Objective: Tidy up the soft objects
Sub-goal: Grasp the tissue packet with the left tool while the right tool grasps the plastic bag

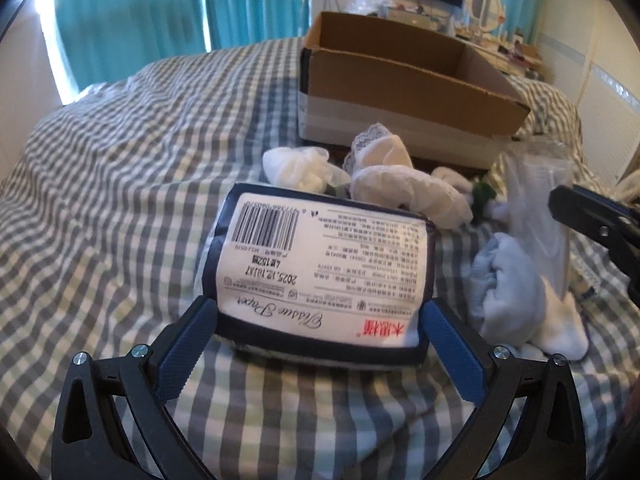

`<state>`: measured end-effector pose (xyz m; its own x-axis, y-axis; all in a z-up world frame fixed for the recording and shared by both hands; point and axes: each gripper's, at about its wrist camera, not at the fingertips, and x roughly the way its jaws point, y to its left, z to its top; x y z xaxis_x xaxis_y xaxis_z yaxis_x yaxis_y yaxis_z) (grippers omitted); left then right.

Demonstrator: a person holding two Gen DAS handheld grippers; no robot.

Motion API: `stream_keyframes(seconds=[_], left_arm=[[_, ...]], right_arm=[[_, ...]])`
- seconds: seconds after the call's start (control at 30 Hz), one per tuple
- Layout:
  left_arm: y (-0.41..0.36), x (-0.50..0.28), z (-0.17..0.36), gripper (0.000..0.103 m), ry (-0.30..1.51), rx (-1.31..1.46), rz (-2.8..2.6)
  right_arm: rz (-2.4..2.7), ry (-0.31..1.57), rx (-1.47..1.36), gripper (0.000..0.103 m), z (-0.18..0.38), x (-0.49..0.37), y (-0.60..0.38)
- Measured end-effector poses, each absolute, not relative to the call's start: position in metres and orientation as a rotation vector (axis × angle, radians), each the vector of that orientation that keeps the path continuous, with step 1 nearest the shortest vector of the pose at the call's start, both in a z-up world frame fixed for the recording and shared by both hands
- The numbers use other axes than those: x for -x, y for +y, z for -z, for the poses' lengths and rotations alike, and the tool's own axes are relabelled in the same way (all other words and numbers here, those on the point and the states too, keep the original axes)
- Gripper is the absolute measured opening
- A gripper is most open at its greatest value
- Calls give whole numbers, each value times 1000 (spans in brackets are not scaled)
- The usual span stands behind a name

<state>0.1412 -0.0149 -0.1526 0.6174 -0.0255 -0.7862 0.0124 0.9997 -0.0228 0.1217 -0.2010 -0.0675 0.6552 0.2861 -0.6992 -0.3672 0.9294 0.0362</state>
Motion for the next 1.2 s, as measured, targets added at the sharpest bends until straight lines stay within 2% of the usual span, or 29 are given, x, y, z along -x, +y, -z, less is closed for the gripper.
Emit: stream_keyframes(seconds=[0.23, 0.53, 0.73, 0.87, 0.9, 0.93, 0.97, 1.13, 1.2], left_arm=[[-11, -152, 154, 103, 872, 10, 43], [24, -129, 115, 103, 807, 80, 1], [46, -147, 156, 103, 959, 199, -22], [41, -153, 165, 101, 964, 260, 39], [36, -154, 165, 91, 969, 257, 64], [29, -154, 163, 86, 973, 260, 97], [23, -153, 161, 85, 968, 235, 92], [7, -140, 133, 47, 877, 98, 98], [7, -136, 122, 39, 850, 109, 111]], right_arm=[[-372, 783, 112, 17, 73, -121, -202], [-368, 784, 108, 17, 75, -117, -204], [-366, 782, 114, 17, 73, -115, -202], [-367, 782, 111, 17, 74, -115, -203], [-367, 782, 110, 17, 74, -115, -203], [-367, 784, 111, 17, 74, -115, -203], [-367, 785, 112, 17, 75, -115, -203], [-366, 784, 111, 17, 75, -114, -203], [-363, 784, 106, 17, 75, -112, -204]])
